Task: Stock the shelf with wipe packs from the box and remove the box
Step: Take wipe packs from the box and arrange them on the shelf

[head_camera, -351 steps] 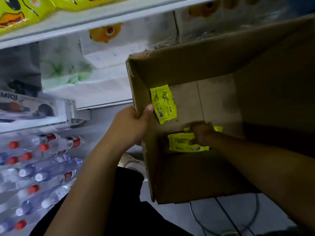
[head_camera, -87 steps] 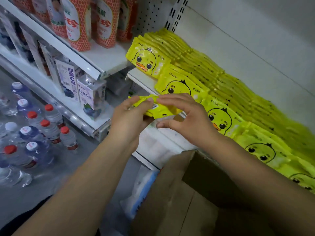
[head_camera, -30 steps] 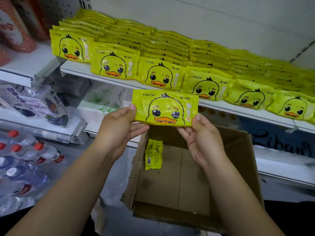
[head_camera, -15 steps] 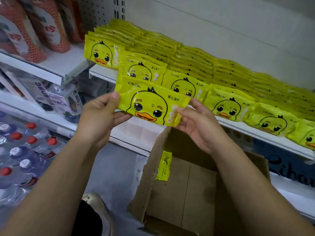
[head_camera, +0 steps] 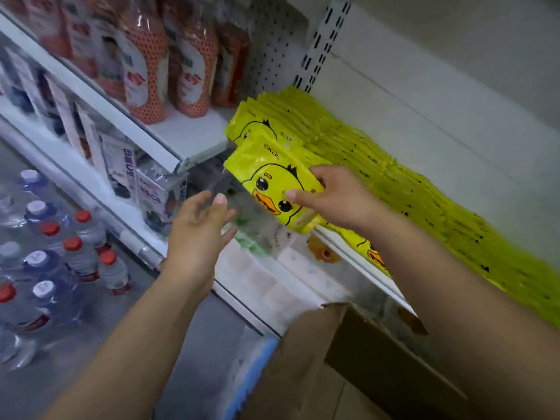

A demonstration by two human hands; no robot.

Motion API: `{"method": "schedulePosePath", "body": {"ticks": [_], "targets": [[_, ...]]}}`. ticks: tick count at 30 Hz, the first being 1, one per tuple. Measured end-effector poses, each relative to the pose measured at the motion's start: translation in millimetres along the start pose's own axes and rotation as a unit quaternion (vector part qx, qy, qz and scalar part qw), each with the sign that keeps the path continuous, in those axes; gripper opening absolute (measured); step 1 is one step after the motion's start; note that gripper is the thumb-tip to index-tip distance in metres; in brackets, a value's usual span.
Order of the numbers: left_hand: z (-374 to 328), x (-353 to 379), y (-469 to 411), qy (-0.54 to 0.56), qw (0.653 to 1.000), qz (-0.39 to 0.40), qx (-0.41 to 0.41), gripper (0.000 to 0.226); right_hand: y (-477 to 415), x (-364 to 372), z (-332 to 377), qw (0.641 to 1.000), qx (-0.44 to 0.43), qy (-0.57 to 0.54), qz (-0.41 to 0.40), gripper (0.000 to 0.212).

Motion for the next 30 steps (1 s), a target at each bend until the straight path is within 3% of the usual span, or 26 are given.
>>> {"method": "schedulePosePath", "body": {"ticks": [5, 10, 15, 20, 26, 30], "targets": [[0.5, -7.6, -27.5, -0.022, 0.994, -0.046, -0.1, 0.012, -81.8, 2.1, 33.5, 0.999, -0.002, 0.006, -0.054, 0.043], [7.1, -16.0, -45.1, -0.094, 0.983, -0.074, -0.143, 0.02, -130.9, 19.5, 55.1, 0.991, -0.036, 0.089, -0.099, 0.052], [11.3, -7.0, -48.2, -0.209, 0.972, -0.081, -0.072, 0.024, -138.4, 34.7, 49.2, 0.971, -0.038, 0.192, -0.135, 0.057], [14.0, 0.4, -47.0, -0.38, 0.924, -0.032, 0.029, 0.04, -132.8, 36.8, 48.0, 0.961, -0.056, 0.215, -0.162, 0.063], [20.7, 6.7, -48.2, -0.421, 0.904, 0.003, 0.072, 0.045, -124.2, 35.0, 41.9, 0.96, -0.083, 0.185, -0.192, 0.068], [23.6, 12.3, -50.3, -0.428, 0.901, 0.013, 0.076, 0.043, -95.9, 33.7, 25.2, 0.951, -0.108, 0.109, -0.268, 0.059]]}}
Point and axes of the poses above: each hand's wrist, its own y-axis away from the middle knuckle, its own x-axis out of the palm, z = x × y, the point moved 1 cm from there along -y, towards the middle knuckle, and after that the axes turned 10 degrees about x, right-handed, at the moved point
